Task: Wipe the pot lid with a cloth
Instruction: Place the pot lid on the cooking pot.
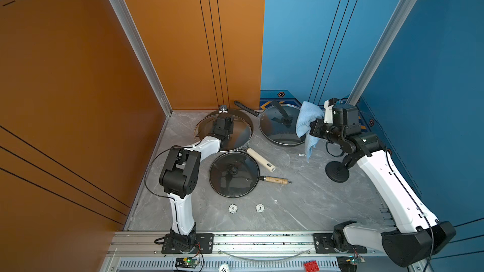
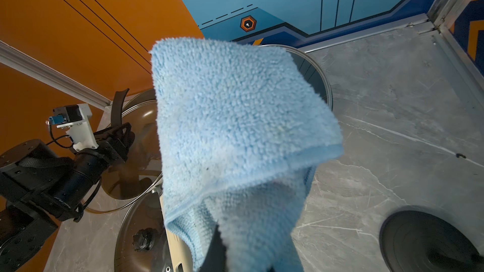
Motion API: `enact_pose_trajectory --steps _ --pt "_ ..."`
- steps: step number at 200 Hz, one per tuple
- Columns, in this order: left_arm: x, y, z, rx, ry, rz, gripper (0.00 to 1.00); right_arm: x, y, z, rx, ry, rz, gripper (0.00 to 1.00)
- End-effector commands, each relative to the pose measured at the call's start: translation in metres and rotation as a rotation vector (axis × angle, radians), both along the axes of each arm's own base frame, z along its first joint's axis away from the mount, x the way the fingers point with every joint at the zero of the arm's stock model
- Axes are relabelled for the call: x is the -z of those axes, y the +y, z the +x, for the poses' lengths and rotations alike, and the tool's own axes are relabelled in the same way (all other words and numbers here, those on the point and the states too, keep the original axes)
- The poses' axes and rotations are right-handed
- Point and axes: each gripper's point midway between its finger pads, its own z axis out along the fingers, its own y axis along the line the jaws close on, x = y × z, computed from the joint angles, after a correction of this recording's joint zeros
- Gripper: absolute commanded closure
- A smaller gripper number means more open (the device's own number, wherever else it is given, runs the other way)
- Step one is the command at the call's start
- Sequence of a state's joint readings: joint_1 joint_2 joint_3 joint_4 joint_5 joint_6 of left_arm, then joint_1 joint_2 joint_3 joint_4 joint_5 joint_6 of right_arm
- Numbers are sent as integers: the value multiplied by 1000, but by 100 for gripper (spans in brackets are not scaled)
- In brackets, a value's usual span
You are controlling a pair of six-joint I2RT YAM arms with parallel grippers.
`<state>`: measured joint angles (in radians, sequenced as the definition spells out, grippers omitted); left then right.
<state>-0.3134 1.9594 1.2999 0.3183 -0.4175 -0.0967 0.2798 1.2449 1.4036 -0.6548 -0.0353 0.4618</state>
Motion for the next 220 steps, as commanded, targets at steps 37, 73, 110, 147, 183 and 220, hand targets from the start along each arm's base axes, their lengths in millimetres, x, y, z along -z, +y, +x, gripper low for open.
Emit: enact_pose_trajectory --steps 37,73,110,147,183,220 --pt "-65 -10 28 -33 -285 -130 100 -4 -22 -13 92 -15 -13 100" --pt "-58 -14 29 -32 -314 -154 100 -5 -23 -12 93 -16 -10 100" --pt "-48 -11 25 -69 -304 -130 100 -2 -21 -10 85 -4 -13 100" --pt "-49 -12 19 -76 -295 -58 100 0 -24 -9 93 1 -16 100" --pt "-52 -11 14 -115 -291 -7 100 0 -28 -11 112 1 -20 100" --pt "-46 -11 11 -137 -283 6 100 -1 -31 -12 115 1 -21 100"
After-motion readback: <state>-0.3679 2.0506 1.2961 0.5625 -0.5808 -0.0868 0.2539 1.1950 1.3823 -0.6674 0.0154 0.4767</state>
